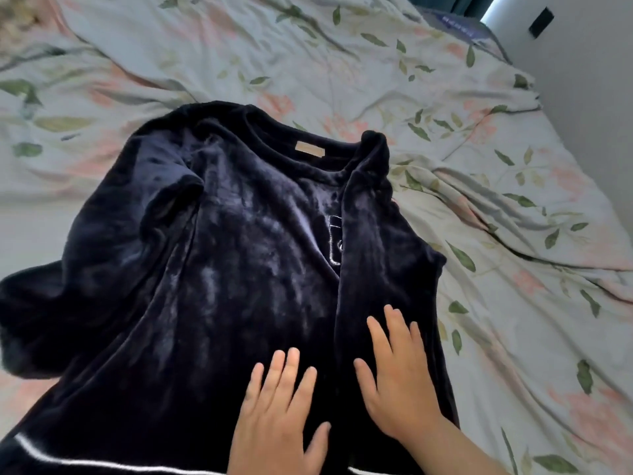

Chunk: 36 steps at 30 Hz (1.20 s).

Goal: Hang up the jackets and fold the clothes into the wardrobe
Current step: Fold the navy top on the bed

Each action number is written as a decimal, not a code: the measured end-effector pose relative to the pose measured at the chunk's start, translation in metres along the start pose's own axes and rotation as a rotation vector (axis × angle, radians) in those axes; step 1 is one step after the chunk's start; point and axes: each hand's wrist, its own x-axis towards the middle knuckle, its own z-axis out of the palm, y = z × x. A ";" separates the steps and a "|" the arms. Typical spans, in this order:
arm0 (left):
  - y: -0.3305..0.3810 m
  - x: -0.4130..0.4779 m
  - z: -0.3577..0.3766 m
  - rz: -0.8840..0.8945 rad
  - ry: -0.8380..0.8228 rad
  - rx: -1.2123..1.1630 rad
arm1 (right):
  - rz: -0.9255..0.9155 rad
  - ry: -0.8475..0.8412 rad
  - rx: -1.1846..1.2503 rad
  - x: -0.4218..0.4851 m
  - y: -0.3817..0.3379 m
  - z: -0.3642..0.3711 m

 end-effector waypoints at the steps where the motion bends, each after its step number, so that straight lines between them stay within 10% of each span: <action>1: -0.014 0.002 -0.007 -0.105 0.065 0.008 | -0.065 0.049 0.030 0.006 -0.011 0.001; 5: -0.096 0.009 -0.040 -0.466 0.101 0.125 | -0.313 0.122 0.098 0.069 -0.085 0.012; 14: -0.125 -0.002 -0.024 -0.351 -0.048 0.029 | -0.252 0.036 0.021 0.198 -0.207 0.052; 20: -0.178 0.054 -0.098 -0.385 0.618 -0.089 | -0.240 0.046 0.013 0.203 -0.212 0.065; 30: -0.282 0.172 -0.157 -1.067 0.055 -1.022 | -0.254 0.044 -0.007 0.202 -0.211 0.065; 34: -0.279 0.181 -0.160 -1.054 -0.307 -1.446 | -0.309 0.165 0.092 0.207 -0.206 0.070; 36: -0.298 0.187 -0.170 -1.026 -0.162 -1.344 | -0.290 0.197 0.092 0.209 -0.208 0.071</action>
